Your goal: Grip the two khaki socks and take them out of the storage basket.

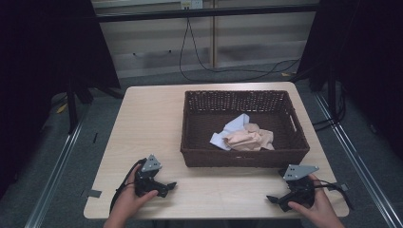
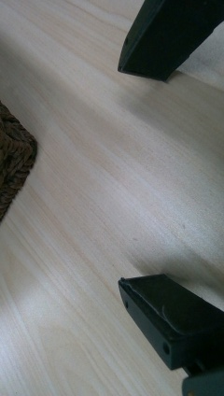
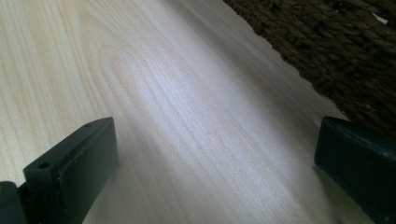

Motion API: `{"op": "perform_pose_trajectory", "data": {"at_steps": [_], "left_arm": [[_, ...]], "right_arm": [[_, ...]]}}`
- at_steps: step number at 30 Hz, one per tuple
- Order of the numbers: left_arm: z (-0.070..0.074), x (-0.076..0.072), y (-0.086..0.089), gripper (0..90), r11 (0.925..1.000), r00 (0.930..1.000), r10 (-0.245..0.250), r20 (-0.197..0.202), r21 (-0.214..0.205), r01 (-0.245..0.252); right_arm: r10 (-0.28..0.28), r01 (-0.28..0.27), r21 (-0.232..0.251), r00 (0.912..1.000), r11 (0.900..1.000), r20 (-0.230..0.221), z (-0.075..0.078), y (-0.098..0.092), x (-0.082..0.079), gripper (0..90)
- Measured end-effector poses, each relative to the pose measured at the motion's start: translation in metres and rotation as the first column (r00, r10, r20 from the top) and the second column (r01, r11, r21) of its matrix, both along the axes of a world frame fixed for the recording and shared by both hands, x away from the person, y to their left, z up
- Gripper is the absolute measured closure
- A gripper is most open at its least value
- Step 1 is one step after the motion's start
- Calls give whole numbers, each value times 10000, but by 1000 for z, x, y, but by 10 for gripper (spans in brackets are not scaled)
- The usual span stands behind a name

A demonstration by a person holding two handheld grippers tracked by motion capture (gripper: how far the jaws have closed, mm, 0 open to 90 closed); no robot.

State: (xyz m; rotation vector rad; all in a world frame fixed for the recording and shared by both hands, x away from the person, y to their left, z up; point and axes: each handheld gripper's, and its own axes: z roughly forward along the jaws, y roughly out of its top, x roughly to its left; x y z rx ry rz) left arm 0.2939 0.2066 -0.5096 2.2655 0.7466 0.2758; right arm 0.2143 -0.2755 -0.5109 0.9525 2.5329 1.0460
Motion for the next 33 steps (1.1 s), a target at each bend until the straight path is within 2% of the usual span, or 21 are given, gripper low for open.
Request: {"op": "perform_pose_trajectory", "data": {"at_steps": [5, 10, 12, 13, 15, 16, 17, 18, 19, 20, 21, 27, 28, 30, 32, 33], "left_arm": [[0, 0, 0, 0, 10000, 10000, -4, 4, -1, 4], [0, 0, 0, 0, 10000, 10000, 0, 0, -5, 0], [0, 0, 0, 0, 10000, 10000, -5, -1, -7, 5], [0, 0, 0, 0, 10000, 10000, -8, -2, -6, 8], [0, 0, 0, 0, 10000, 10000, 7, -14, -20, -7], [0, 0, 0, 0, 10000, 10000, 7, -14, -20, -7], [0, 0, 0, 0, 10000, 10000, 0, -14, -29, 0], [0, 0, 0, 0, 10000, 10000, 6, -12, -23, -6], [0, 0, 0, 0, 10000, 10000, 7, -12, -25, -7], [0, 0, 0, 0, 10000, 10000, 7, -12, -25, -7], [0, 0, 0, 0, 10000, 10000, 4, -11, -18, -4], [0, 0, 0, 0, 10000, 10000, -53, -5, 42, 53], [0, 0, 0, 0, 10000, 10000, -49, -2, 52, 49], [0, 0, 0, 0, 10000, 10000, 5, -9, -13, -5], [0, 0, 0, 0, 10000, 10000, 35, 9, 26, -35], [0, 0, 0, 0, 10000, 10000, 34, 10, 24, -34]], "right_arm": [[12, -13, -34, 10000, 10000, -37, 1, 2, 0, 0], [242, -262, -438, 9986, 9987, -467, 7, 9, 2, 47], [420, -437, -243, 9969, 9988, -659, 9, 11, 4, 61], [565, -613, -618, 9955, 9962, -765, 11, 13, 4, 64], [881, -1031, -1402, 9901, 9847, -1092, 17, 20, 4, 68], [881, -1031, -1402, 9901, 9847, -1092, 17, 20, 4, 68], [1159, -1412, -1925, 9838, 9711, -1371, 23, 29, 6, 63], [1388, -1669, -2015, 9794, 9652, -1464, 26, 34, 7, 63], [1450, -1787, -1983, 9742, 9637, -1729, 28, 38, 8, 61], [1450, -1787, -1983, 9742, 9637, -1729, 28, 38, 8, 61], [1614, -2014, -2147, 9685, 9557, -1898, 33, 45, 11, 68], [2003, -2635, -2495, 9469, 9319, -2517, 50, 68, 20, 72], [1949, -2629, -2491, 9438, 9321, -2668, 52, 71, 21, 72], [1876, -2671, -2684, 9392, 9255, -2875, 57, 75, 24, 71], [2028, -2900, -2831, 9321, 9142, -3002, 61, 77, 27, 72], [1997, -2899, -2882, 9313, 9126, -3045, 62, 78, 28, 71]]}}
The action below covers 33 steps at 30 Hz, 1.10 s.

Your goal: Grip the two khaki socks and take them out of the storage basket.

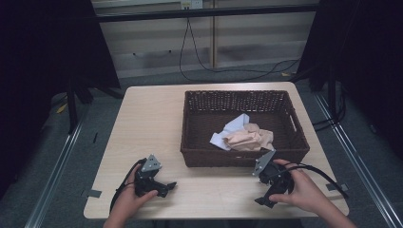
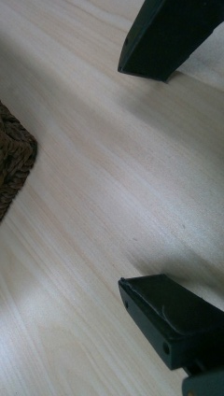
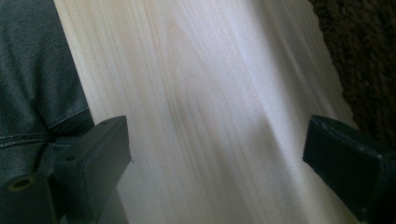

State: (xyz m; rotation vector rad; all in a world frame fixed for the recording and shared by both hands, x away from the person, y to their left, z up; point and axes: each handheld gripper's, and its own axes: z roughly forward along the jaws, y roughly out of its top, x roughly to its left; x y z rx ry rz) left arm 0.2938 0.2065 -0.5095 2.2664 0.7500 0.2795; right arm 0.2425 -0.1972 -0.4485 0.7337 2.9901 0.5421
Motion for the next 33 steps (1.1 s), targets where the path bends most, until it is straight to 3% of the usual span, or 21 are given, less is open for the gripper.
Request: {"op": "perform_pose_trajectory", "data": {"at_steps": [12, 15, 18, 27, 31, 33], "left_arm": [[0, 0, 0, 0, 10000, 10000, -2, 4, 4, 2], [0, 0, 0, 0, 10000, 10000, -8, -8, -2, 8], [0, 0, 0, 0, 10000, 10000, -18, -5, -2, 18], [0, 0, 0, 0, 10000, 10000, -10, -7, 0, 10], [0, 0, 0, 0, 9999, 10000, -69, 0, 74, 69], [0, 0, 0, 0, 10000, 10000, -10, -6, 1, 10]], "right_arm": [[154, -170, -486, 9994, 9987, -316, 24, 2, 8, 75], [122, -141, -376, 9987, 9992, -504, 31, 2, 10, 81], [221, -257, -685, 9984, 9973, -518, 37, 1, 12, 89], [193, -223, -484, 9979, 9986, -612, 62, -1, 17, 95], [120, -131, -162, 9975, 9998, -691, 76, -2, 22, 95], [146, -165, -289, 9977, 9994, -655, 82, -2, 24, 95]]}}
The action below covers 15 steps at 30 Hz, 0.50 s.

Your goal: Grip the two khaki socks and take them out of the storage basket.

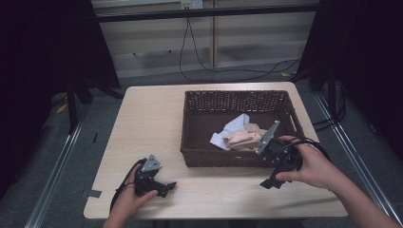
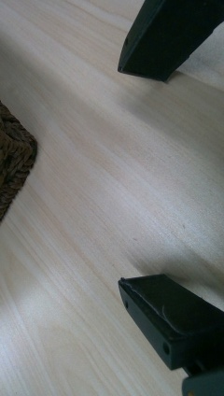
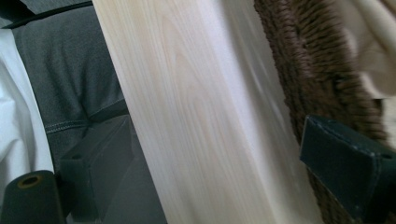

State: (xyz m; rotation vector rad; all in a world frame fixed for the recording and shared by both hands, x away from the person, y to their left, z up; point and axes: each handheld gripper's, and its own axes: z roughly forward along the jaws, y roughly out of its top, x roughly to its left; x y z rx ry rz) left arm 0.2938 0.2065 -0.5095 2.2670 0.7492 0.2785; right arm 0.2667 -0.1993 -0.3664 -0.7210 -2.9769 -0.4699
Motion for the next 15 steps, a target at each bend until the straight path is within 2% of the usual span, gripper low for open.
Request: {"op": "perform_pose_trajectory", "data": {"at_steps": [3, 5, 7, 14, 15], "left_arm": [[0, 0, 0, 0, 10000, 10000, -13, -3, -1, 13], [0, 0, 0, 0, 10000, 10000, -4, -3, 0, 4], [0, 0, 0, 0, 10000, 10000, -6, -4, 0, 6], [0, 0, 0, 0, 10000, 10000, -56, 7, 67, 56], [0, 0, 0, 0, 10000, 10000, -6, -2, -7, 6]], "right_arm": [[-28, 29, -157, 10000, 9999, 44, 9, 2, 3, 90], [-68, 68, 19, 10000, 10000, 17, 15, 4, 6, 90], [16, -15, -95, 10000, 10000, 86, 18, 5, 10, 90], [-341, 342, -127, 9994, 9993, 60, 25, 5, 27, 90], [-499, 500, -106, 9987, 9987, 57, 27, 4, 34, 90]]}}
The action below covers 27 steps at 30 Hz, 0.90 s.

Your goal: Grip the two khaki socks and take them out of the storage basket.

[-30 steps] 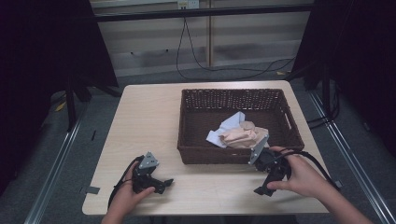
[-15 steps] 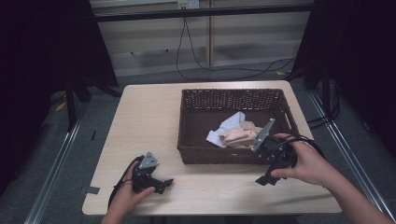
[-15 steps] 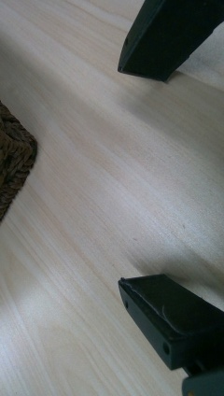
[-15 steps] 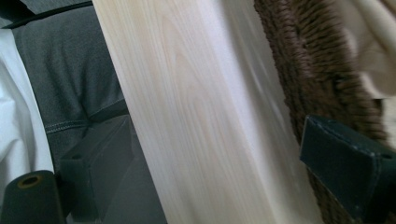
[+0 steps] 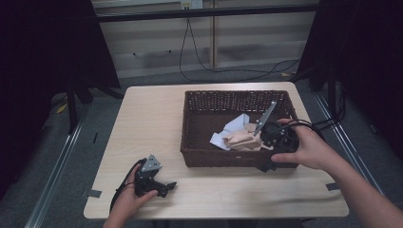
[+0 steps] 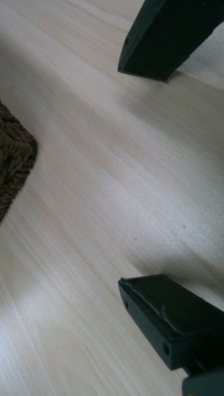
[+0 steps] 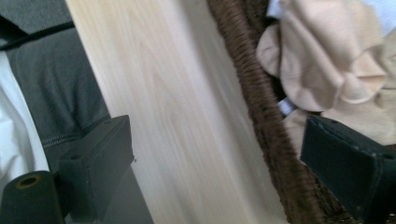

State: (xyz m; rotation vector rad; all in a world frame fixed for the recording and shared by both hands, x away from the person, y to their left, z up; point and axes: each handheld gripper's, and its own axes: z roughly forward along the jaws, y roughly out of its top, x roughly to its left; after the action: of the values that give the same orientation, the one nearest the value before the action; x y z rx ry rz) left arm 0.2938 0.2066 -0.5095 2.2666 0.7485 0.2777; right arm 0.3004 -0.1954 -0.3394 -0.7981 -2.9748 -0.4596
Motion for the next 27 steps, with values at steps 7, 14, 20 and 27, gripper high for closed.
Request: {"op": "perform_pose_trajectory", "data": {"at_steps": [7, 14, 20, 27], "left_arm": [[0, 0, 0, 0, 10000, 10000, 0, 0, 0, 0], [0, 0, 0, 0, 10000, 10000, -6, 1, 6, 6], [0, 0, 0, 0, 10000, 10000, 1, -1, 1, -1], [0, 0, 0, 0, 10000, 10000, -1, 0, 6, 1]], "right_arm": [[-622, 623, -31, 9978, 9981, 209, 2, -4, 21, 91], [-1286, 1290, -94, 9910, 9916, 363, -7, -3, 41, 92], [-1613, 1625, -319, 9862, 9862, 368, -18, 3, 54, 94], [-2019, 2030, -274, 9786, 9788, 398, -34, 7, 67, 128]]}}
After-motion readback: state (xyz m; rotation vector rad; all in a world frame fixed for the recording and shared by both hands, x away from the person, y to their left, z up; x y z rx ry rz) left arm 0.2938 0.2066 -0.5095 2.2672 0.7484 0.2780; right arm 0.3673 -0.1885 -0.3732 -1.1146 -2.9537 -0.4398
